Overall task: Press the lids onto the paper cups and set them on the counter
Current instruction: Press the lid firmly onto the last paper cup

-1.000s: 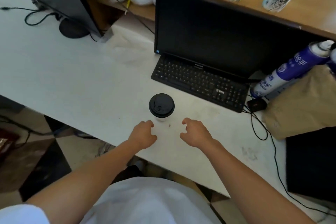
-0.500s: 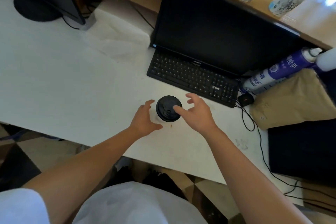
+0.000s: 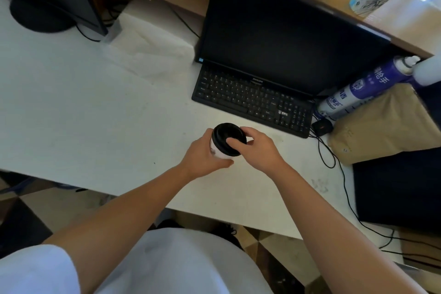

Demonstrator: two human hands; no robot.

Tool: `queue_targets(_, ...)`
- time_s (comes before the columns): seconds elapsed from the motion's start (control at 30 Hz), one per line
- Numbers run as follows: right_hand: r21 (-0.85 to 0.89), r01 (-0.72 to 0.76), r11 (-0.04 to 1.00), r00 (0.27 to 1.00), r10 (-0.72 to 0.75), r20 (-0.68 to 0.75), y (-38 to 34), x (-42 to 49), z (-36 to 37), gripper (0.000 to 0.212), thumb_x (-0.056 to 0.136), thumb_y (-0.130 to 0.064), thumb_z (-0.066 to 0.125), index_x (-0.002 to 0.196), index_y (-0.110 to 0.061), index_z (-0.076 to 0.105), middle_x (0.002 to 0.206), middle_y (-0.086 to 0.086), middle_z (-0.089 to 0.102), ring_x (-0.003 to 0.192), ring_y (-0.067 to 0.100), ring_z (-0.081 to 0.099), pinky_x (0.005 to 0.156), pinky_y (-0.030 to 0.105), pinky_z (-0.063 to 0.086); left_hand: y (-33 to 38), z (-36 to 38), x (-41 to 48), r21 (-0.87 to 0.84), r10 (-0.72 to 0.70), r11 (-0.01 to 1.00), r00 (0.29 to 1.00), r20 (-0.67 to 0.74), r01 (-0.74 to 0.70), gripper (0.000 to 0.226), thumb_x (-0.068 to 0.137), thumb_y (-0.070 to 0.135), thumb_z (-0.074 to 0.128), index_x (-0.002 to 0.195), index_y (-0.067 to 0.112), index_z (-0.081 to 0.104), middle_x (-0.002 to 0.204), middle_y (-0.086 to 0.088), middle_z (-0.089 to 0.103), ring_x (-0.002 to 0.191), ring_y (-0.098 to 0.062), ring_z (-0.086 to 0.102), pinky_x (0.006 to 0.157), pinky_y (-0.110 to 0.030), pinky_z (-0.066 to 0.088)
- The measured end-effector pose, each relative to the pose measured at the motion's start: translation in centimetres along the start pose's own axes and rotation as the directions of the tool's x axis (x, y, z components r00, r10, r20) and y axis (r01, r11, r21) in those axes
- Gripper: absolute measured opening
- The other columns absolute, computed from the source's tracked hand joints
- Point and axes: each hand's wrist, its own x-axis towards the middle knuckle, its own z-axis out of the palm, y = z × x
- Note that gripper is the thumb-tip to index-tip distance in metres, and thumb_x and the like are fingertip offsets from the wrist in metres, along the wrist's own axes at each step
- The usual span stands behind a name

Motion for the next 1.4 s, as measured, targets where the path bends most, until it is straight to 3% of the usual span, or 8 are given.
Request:
queue_targets(0.17, 0.194, 0.019, 0.981, 0.999, -0.024, 0.026, -0.9, -0.6, -2.3, 0.043, 0.092, -0.047, 0.066, 0.131, -0.029, 0.064, 0.128, -0.014, 0.065, 0.103, 0.009, 0.067, 0.09, 0.029, 0.054, 2.5, -0.3, -1.1, 0.092, 0.065, 0.994, 0.996, -0.056, -0.059, 0.075, 0.061, 0.031, 0.094, 0.122, 0.029, 0.05, 0.105, 0.01, 0.064, 0.091, -0.009, 0.066, 0.069, -0.028, 0.059)
queue_targets(0.27, 0.143, 0.081, 0.986, 0.995, -0.089, 0.052, -2.1, -1.6, -3.9, 0.021, 0.092, -0.047, 0.066, 0.111, -0.036, 0.067, 0.109, -0.018, 0.068, 0.09, -0.001, 0.064, 0.068, 0.02, 0.049, 3.8, -0.6, -1.4, 0.116, 0.07, 0.991, 0.996, -0.057, -0.063, 0.08, 0.063, 0.024, 0.093, 0.128, 0.03, 0.045, 0.102, 0.012, 0.064, 0.088, -0.009, 0.066, 0.062, -0.022, 0.057)
queue_targets(0.37, 0.088, 0.172, 0.981, 0.984, -0.176, 0.041, -2.8, -2.2, -5.1, 0.02, 0.089, -0.046, 0.07, 0.106, -0.036, 0.069, 0.103, -0.017, 0.069, 0.092, 0.0, 0.062, 0.07, 0.013, 0.047, 4.7, -0.7, -1.8, 0.118, 0.081, 0.99, 0.993, -0.082, -0.071, 0.082, 0.064, 0.02, 0.092, 0.128, 0.033, 0.042, 0.1, 0.013, 0.063, 0.085, -0.008, 0.066, 0.056, -0.015, 0.052)
queue_targets(0.53, -0.004, 0.367, 0.93, 0.929, -0.367, -0.045, -3.6, -4.0, -5.4, 0.061, 0.079, -0.043, 0.082, 0.133, -0.024, 0.063, 0.109, -0.02, 0.061, 0.106, 0.004, 0.058, 0.087, 0.015, 0.047, 5.8, -1.1, -2.7, 0.064, 0.157, 0.987, 0.974, -0.166, -0.148, 0.084, 0.064, 0.019, 0.093, 0.13, 0.035, 0.043, 0.105, 0.018, 0.064, 0.093, -0.005, 0.067, 0.066, -0.015, 0.057)
queue_targets(0.67, -0.02, 0.45, 0.893, 0.885, -0.449, -0.121, -3.8, -4.8, -4.8, 0.07, 0.075, -0.048, 0.083, 0.137, -0.026, 0.061, 0.123, -0.016, 0.063, 0.112, 0.002, 0.058, 0.09, 0.01, 0.044, 6.1, -1.7, -3.6, -0.017, 0.172, 0.984, 0.971, -0.164, -0.177, 0.083, 0.063, 0.02, 0.092, 0.13, 0.037, 0.047, 0.107, 0.011, 0.067, 0.093, -0.018, 0.07, 0.064, -0.034, 0.065)
queue_targets(0.97, 0.047, 0.506, 0.861, 0.859, -0.498, -0.12, -5.5, -5.2, -4.6, 0.056, 0.069, -0.04, 0.087, 0.122, -0.03, 0.071, 0.106, -0.024, 0.068, 0.098, -0.012, 0.06, 0.083, 0.004, 0.046, 6.5, -4.0, -5.7, -0.115, 0.2, 0.971, 0.976, -0.084, -0.208, 0.078, 0.06, 0.008, 0.088, 0.123, 0.038, 0.053, 0.105, 0.013, 0.071, 0.095, -0.009, 0.07, 0.072, -0.024, 0.06)
queue_targets(1.2, 0.093, 0.54, 0.836, 0.841, -0.532, -0.102, -6.2, -5.4, -4.5, 0.054, 0.065, -0.045, 0.082, 0.116, -0.03, 0.073, 0.103, -0.017, 0.071, 0.099, 0.002, 0.065, 0.086, 0.017, 0.053, 7.2, -5.8, -6.5, -0.147, 0.173, 0.975, 0.984, 0.039, -0.165, 0.071, 0.058, 0.012, 0.085, 0.118, 0.036, 0.056, 0.1, 0.013, 0.072, 0.093, -0.004, 0.07, 0.07, -0.02, 0.057)
queue_targets(1.4, -0.077, 0.435, 0.897, 0.886, -0.442, -0.14, -7.9, -5.7, -2.8, 0.043, 0.088, -0.045, 0.068, 0.127, -0.027, 0.065, 0.116, -0.012, 0.066, 0.108, 0.008, 0.059, 0.091, 0.023, 0.048, 7.9, -6.0, -6.7, 0.114, 0.178, 0.98, 0.969, -0.169, -0.16, 0.074, 0.063, 0.019, 0.09, 0.119, 0.037, 0.045, 0.103, 0.012, 0.066, 0.09, -0.011, 0.067, 0.066, -0.028, 0.061)
